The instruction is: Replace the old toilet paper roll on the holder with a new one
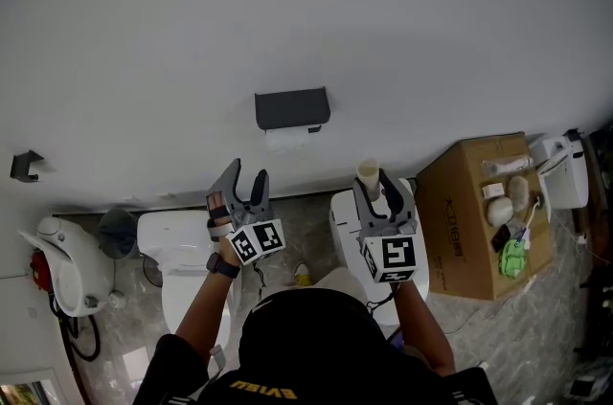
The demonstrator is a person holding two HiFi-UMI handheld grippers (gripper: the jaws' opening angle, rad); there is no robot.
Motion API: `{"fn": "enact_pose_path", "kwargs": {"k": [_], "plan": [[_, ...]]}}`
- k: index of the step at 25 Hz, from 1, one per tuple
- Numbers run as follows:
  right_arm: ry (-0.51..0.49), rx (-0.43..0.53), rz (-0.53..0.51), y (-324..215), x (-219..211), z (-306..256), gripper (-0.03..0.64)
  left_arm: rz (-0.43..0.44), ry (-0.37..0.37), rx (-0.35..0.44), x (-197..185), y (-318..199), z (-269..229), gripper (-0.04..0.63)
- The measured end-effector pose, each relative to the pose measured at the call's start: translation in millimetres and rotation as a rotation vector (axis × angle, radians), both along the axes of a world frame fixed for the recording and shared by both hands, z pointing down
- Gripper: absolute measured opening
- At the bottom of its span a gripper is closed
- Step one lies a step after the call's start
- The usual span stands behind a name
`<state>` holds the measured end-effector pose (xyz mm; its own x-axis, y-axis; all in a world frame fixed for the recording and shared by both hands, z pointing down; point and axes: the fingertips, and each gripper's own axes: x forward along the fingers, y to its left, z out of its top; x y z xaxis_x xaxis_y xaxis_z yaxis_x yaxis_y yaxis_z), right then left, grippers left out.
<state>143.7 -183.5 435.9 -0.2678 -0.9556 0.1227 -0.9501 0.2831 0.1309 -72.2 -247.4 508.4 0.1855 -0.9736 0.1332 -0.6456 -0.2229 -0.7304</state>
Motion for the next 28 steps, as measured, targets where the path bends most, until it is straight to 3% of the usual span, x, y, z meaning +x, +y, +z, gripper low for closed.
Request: {"fn": "enact_pose_path", "kwargs": {"k": [3, 6, 10, 12, 18, 28], "plan": [[0.023, 0.008, -0.040, -4, -12, -3, 0.181, -0.029, 0.053, 0.032, -10, 13, -17, 0.249], [0.027, 0.007, -0.065, -7, -21, -4, 0.181, -0.066, 0.051, 0.090, -21, 23, -33, 0.126], [0.025, 0.003, -0.082, -9, -29, -3, 0.181, -0.112, 0.102, 0.109, -39, 32, -46, 0.038], [0.022, 0.000, -0.079, -10, -28, -3, 0.181, -0.130, 0.192, 0.076, -48, 37, -46, 0.021], [-0.014, 0.002, -0.057, -16, -22, -8, 0.179, -0.157, 0.587, -0.048, -82, 41, -40, 0.012], [-0.005, 0.010, -0.042, -19, -24, -11, 0.175, -0.062, 0.862, -0.114, -98, 46, -53, 0.012]]}}
